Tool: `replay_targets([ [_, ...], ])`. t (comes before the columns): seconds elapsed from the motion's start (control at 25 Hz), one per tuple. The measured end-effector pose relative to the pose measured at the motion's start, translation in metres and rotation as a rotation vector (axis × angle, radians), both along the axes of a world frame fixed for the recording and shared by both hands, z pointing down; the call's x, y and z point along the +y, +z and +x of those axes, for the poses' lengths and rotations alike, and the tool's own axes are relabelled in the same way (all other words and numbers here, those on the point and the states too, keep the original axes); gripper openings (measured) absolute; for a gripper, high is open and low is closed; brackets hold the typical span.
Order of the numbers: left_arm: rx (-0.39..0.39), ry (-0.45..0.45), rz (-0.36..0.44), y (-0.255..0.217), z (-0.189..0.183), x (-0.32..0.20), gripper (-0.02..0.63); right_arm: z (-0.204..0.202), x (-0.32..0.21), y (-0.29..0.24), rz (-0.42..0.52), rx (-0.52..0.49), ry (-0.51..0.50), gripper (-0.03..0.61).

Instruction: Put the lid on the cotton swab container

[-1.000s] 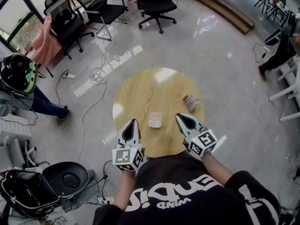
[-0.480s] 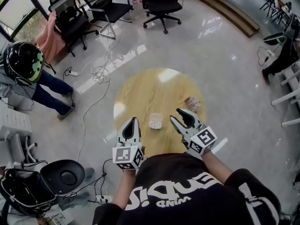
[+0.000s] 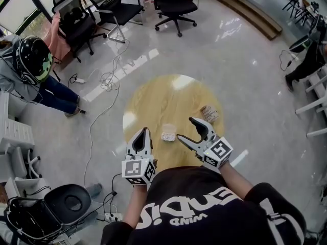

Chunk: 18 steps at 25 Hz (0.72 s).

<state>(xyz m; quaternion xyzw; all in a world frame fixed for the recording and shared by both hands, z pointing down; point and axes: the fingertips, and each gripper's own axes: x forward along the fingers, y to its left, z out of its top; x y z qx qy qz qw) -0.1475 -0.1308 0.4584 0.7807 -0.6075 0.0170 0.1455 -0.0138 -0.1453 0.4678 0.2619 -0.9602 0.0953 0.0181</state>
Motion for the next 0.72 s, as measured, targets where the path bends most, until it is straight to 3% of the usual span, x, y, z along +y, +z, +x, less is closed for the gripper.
replay_targets([
  [0.44,-0.008,-0.012,-0.011,-0.004,0.017,0.011,0.009,0.006,0.014,0.062,-0.096,0.118,-0.094,0.311],
  [0.72,-0.018,-0.028,-0.015,0.002,0.021,0.023,0.009,0.006,0.030,0.132,-0.168,0.252,-0.181,0.311],
])
